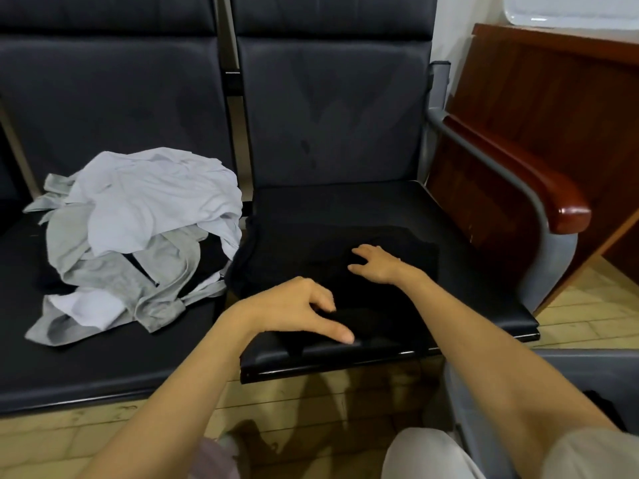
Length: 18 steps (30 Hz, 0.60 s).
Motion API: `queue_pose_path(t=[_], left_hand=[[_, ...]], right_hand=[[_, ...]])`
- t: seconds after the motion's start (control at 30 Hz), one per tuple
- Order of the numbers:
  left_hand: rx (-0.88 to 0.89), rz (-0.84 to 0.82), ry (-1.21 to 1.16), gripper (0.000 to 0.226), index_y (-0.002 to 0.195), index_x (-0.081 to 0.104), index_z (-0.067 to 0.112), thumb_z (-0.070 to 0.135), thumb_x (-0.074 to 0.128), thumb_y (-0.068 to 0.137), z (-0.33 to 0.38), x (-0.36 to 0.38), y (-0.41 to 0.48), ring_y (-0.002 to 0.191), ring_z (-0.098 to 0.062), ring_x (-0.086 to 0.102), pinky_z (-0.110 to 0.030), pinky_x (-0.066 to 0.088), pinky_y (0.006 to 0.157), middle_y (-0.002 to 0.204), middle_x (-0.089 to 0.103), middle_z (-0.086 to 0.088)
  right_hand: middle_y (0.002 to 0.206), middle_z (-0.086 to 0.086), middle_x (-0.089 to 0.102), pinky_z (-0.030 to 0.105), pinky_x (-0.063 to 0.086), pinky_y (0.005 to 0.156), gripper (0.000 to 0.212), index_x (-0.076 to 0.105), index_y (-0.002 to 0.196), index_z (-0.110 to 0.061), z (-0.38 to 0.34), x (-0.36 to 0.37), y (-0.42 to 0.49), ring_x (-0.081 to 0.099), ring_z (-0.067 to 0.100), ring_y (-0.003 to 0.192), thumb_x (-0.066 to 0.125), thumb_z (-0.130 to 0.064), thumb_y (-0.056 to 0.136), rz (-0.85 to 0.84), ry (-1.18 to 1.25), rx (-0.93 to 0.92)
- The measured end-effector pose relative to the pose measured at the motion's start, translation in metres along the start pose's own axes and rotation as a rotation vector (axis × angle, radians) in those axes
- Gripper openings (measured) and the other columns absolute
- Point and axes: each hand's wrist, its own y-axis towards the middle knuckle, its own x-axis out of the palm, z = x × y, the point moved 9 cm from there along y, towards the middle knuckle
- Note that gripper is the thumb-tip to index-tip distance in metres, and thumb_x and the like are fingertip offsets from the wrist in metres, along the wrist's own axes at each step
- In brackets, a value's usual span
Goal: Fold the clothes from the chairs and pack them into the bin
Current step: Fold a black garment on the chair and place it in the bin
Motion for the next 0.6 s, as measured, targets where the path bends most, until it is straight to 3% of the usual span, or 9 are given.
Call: queue_pose_path(t=[0.07,0.13,0.23,0.3,0.37,0.43,0.5,0.53,0.6], left_hand=[[-0.017,0.009,-0.22,0.035,0.081,0.075,0.034,0.066,0.063,0.075,0.004,-0.001,-0.004,0.088,-0.011,0.061,-0.029,0.046,0.09,0.094,0.067,0.015],[-0.078,0.27,-0.271,0.039,0.099,0.074,0.03,0.061,0.057,0.083,-0.012,-0.024,0.001,0.083,-0.004,0.062,-0.024,0.048,0.087,0.1,0.07,0.012],[-0.259,0.59,0.066,0.031,0.114,0.067,0.023,0.042,0.058,0.092,-0.045,-0.056,0.001,0.106,-0.013,0.058,-0.027,0.044,0.093,0.115,0.062,0.003],[-0.442,0.403,0.355,0.048,0.136,0.05,0.022,0.043,0.056,0.093,-0.072,-0.043,0.009,0.13,-0.025,0.039,-0.037,0.036,0.106,0.139,0.044,-0.003],[-0.555,0.212,0.492,0.058,0.143,0.039,0.024,0.05,0.052,0.093,-0.087,-0.028,0.011,0.135,-0.027,0.03,-0.044,0.03,0.109,0.145,0.035,-0.004],[-0.538,0.234,0.4,0.047,0.125,0.055,0.026,0.057,0.05,0.09,-0.083,-0.03,0.011,0.118,-0.022,0.051,-0.039,0.04,0.101,0.124,0.054,-0.001],[-0.503,0.337,0.172,0.036,0.101,0.064,0.025,0.057,0.049,0.091,-0.077,-0.034,0.011,0.08,-0.015,0.067,-0.033,0.051,0.084,0.091,0.068,0.003],[-0.501,0.381,0.156,0.031,0.1,0.062,0.023,0.051,0.05,0.094,-0.077,-0.037,0.011,0.068,-0.014,0.067,-0.032,0.053,0.078,0.084,0.069,0.003],[-0.542,0.471,0.223,0.026,0.113,0.056,0.02,0.039,0.051,0.096,-0.084,-0.045,0.007,0.073,-0.017,0.068,-0.036,0.053,0.08,0.092,0.069,-0.001]], right_hand=[[0.159,0.0,0.02,0.048,0.012,0.119,0.061,0.03,0.149,-0.023,0.004,-0.009,0.002,0.013,0.023,0.147,0.054,-0.038,0.095,0.073,0.13,-0.039],[0.155,0.003,0.027,0.035,0.022,0.116,0.061,0.036,0.147,-0.02,0.008,-0.023,-0.001,0.026,0.023,0.143,0.061,-0.033,0.093,0.173,0.325,-0.054],[0.142,0.007,0.039,0.031,0.034,0.104,0.047,0.049,0.135,-0.017,0.009,-0.045,-0.014,0.037,0.026,0.133,0.063,-0.029,0.091,0.405,0.308,-0.07],[0.135,0.007,0.042,0.036,0.038,0.105,0.041,0.053,0.128,-0.016,0.002,-0.041,-0.021,0.037,0.027,0.13,0.062,-0.034,0.091,0.411,0.079,-0.109],[0.135,0.007,0.041,0.044,0.041,0.104,0.048,0.05,0.131,-0.017,0.006,-0.026,-0.024,0.039,0.028,0.128,0.058,-0.042,0.092,0.278,-0.084,-0.07],[0.132,0.008,0.046,0.043,0.045,0.097,0.048,0.049,0.132,-0.015,0.019,-0.024,-0.028,0.046,0.029,0.122,0.051,-0.046,0.095,0.246,-0.168,0.007],[0.121,0.011,0.057,0.04,0.05,0.085,0.042,0.053,0.123,-0.011,0.031,-0.038,-0.036,0.057,0.029,0.108,0.045,-0.044,0.098,0.337,-0.193,0.075],[0.117,0.012,0.06,0.039,0.05,0.08,0.039,0.053,0.121,-0.01,0.037,-0.043,-0.038,0.06,0.03,0.103,0.044,-0.042,0.099,0.362,-0.202,0.115],[0.123,0.013,0.056,0.038,0.049,0.079,0.04,0.046,0.13,-0.01,0.047,-0.046,-0.04,0.059,0.031,0.105,0.047,-0.035,0.099,0.371,-0.222,0.175]])
